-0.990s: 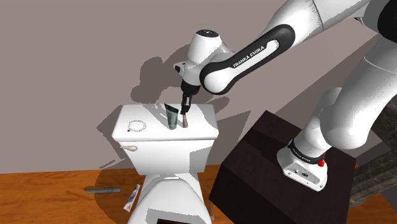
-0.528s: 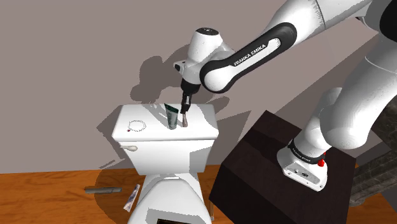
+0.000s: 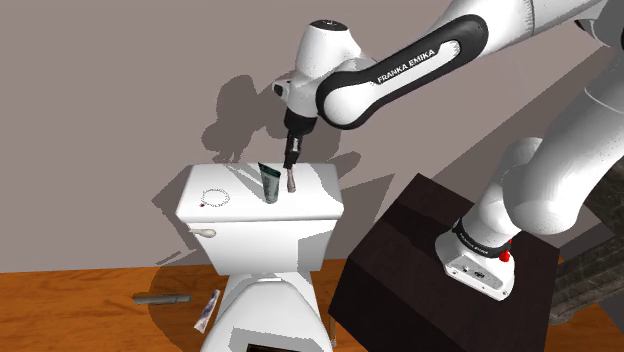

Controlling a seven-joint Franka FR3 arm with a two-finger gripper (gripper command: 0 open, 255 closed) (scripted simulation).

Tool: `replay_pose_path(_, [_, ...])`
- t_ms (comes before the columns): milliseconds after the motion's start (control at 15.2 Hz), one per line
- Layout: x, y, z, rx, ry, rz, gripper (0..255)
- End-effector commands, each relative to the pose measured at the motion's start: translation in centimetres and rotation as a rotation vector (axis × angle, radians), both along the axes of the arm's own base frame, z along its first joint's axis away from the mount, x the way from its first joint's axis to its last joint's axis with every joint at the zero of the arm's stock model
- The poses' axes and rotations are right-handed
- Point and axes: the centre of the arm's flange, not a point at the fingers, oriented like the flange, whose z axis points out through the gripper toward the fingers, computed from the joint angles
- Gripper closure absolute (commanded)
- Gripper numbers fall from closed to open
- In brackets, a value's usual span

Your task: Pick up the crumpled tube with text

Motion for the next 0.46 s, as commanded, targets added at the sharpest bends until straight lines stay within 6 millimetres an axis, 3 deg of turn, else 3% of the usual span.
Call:
replay_pose_path(0, [0.1,0.0,1.0,0.0,0.0,0.0,255])
replay_pose_path(264, [0.1,0.0,3.1,0.0,0.0,0.0,255])
replay_pose_path(396, [0.1,0.0,3.2,0.0,0.0,0.0,255])
